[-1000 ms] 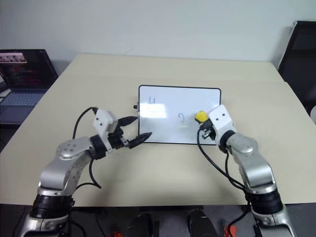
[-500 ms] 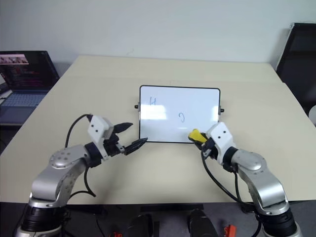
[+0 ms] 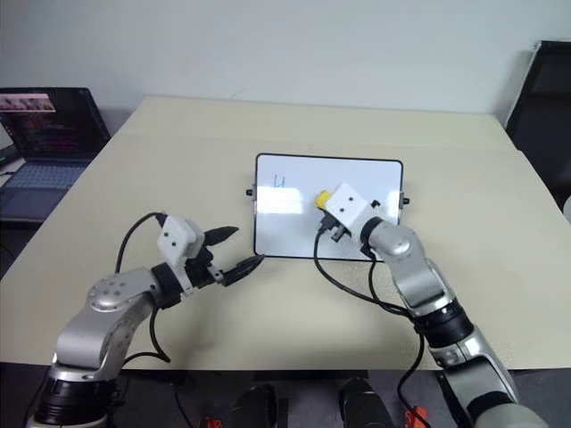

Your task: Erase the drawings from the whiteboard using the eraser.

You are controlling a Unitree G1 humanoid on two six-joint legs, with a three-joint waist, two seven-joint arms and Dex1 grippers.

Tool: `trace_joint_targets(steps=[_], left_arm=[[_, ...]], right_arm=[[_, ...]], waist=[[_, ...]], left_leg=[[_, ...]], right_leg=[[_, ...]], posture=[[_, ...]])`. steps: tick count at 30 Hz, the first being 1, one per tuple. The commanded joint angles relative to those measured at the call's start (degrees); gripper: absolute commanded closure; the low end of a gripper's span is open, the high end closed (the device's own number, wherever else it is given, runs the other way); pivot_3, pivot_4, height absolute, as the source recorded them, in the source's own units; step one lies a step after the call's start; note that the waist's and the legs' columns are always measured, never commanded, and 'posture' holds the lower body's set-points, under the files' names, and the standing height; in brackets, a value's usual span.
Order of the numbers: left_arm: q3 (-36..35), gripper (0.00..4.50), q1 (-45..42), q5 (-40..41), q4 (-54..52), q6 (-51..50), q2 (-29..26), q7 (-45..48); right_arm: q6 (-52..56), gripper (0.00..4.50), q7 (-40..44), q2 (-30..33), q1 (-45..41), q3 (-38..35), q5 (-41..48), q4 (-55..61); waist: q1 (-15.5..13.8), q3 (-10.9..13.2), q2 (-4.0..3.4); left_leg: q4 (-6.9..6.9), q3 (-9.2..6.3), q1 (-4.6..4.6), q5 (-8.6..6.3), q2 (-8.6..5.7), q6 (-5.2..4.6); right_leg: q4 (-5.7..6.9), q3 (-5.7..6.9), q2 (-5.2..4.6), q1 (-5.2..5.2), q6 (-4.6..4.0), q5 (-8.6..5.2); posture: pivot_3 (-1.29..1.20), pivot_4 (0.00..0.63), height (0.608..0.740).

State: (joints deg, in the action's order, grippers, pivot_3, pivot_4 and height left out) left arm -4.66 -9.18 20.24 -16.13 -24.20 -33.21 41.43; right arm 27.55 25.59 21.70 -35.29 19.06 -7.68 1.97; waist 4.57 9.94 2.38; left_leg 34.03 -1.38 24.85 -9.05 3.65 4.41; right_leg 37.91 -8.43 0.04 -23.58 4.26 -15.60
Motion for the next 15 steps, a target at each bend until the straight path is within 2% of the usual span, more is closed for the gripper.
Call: trace_joint_targets(steps=[1, 6, 11, 15], left_arm=[[-0.2, 0.0, 0.1, -0.2, -0.1, 2.4, 0.0, 0.5], [-0.5, 0.0, 0.1, -0.1, 1.0, 3.7, -0.1, 1.2], [-0.2, 0.0, -0.8, 0.1, 0.6, 3.1, -0.3, 1.1], [0.0, 0.0, -1.3, 0.2, 0.0, 2.4, -0.5, 1.1]], right_arm=[[4.3, 3.38, 3.4, 1.4, 1.9, 0.2, 0.0, 2.7], [7.3, 3.38, 8.5, 3.6, 5.1, 1.2, 0.8, 6.8], [3.2, 3.38, -0.2, 1.2, 0.9, -2.7, -2.8, 1.9], [1.0, 3.38, -1.8, -0.6, -0.9, -2.5, -3.2, 0.2]], waist=[[0.1, 0.0, 0.01], [0.1, 0.0, 0.02], [0.4, 0.0, 0.01], [0.4, 0.0, 0.01]], left_leg=[[-0.01, 0.0, -0.01, 0.0, 0.01, 0.0], [0.06, -0.04, -0.06, 0.01, 0.01, -0.01], [0.3, -0.02, -0.1, 0.04, 0.01, -0.05], [0.35, -0.02, -0.09, 0.09, 0.0, -0.11]], right_leg=[[0.02, 0.0, 0.0, 0.01, 0.01, 0.0], [0.06, 0.02, 0.01, 0.06, 0.16, -0.14], [0.1, -0.01, 0.01, 0.08, 0.08, 0.07], [0.09, -0.02, 0.01, 0.09, 0.1, 0.15]], posture=[[0.0, 0.15, 0.74], [0.0, 0.15, 0.74], [0.0, 0.15, 0.74], [0.0, 0.15, 0.74]])
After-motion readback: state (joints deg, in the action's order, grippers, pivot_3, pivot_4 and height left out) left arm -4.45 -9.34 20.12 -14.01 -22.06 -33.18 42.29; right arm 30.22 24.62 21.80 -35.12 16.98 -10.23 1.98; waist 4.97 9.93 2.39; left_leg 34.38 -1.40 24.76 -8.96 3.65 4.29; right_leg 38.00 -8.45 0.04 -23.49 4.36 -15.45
